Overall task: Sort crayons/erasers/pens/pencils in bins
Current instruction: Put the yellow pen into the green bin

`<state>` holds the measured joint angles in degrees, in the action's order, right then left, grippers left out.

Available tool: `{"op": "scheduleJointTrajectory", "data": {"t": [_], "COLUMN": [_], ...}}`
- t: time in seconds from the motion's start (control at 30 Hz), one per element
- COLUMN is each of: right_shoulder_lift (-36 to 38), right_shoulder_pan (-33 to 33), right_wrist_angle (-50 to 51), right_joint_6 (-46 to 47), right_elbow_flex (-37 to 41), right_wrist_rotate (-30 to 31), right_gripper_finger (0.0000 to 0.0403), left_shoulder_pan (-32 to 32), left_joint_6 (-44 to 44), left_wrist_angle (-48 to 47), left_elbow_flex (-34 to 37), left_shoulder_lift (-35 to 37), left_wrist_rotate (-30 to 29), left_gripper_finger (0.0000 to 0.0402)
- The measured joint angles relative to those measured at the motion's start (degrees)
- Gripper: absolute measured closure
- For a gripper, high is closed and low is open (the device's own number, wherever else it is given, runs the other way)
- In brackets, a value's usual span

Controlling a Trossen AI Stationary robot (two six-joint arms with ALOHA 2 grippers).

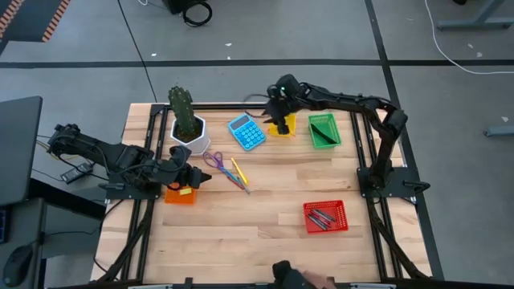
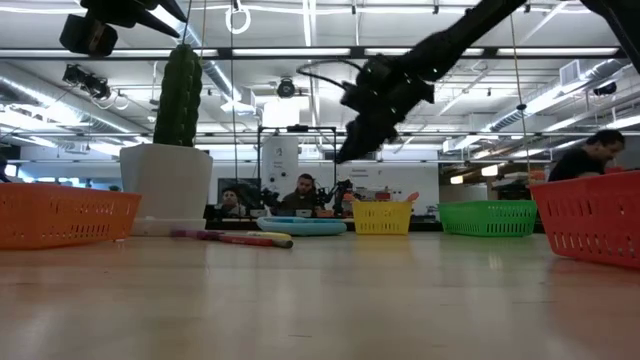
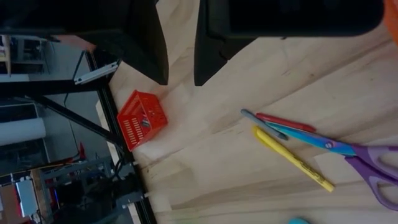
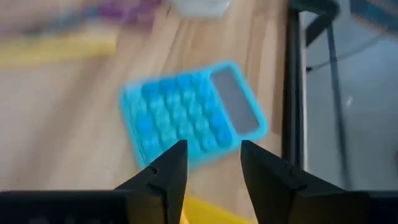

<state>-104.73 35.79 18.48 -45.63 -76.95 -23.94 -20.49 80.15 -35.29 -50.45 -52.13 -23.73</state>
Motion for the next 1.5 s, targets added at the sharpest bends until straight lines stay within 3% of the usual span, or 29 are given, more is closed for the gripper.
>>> {"op": "scheduleJointTrajectory", "data": {"t": [0.17,0.4,0.5,0.77,0.9,1.1,1.3,1.5], "right_shoulder_lift": [0.0,0.0,0.0,-2.8,-8.2,-15.5,-22.1,-26.2], "right_shoulder_pan": [-5.0,-14.5,-19.6,-31.7,-33.4,-33.4,-33.3,-33.1], "right_wrist_angle": [4.7,8.2,8.0,2.3,3.7,10.1,18.0,25.1], "right_joint_6": [25.3,49.8,58.5,75.1,81.3,82.8,82.8,86.1], "right_elbow_flex": [-7.0,-12.5,-12.6,-12.1,-14.4,-20.7,-28.2,-30.8], "right_wrist_rotate": [4.0,6.8,8.0,20.2,20.9,22.4,26.2,28.4], "right_gripper_finger": [0.0247,0.0247,0.0247,0.0247,0.0247,0.0247,0.0247,0.0247], "left_shoulder_pan": [0.0,0.0,0.0,0.1,0.1,0.1,0.0,0.0], "left_joint_6": [0.0,-3.0,-7.2,-29.5,-37.0,-41.8,-43.9,-44.9], "left_wrist_angle": [0.5,2.4,6.0,26.8,32.0,31.8,28.9,25.6], "left_elbow_flex": [0.0,0.0,0.0,0.0,-0.7,-2.4,-2.7,-2.6], "left_shoulder_lift": [0.0,0.0,0.0,0.0,0.6,4.5,9.8,11.4], "left_wrist_rotate": [0.0,0.0,-0.9,-4.1,-4.1,-3.9,-3.5,-3.5], "left_gripper_finger": [0.0316,0.032,0.0318,0.0322,0.0322,0.0318,0.0323,0.0318]}}
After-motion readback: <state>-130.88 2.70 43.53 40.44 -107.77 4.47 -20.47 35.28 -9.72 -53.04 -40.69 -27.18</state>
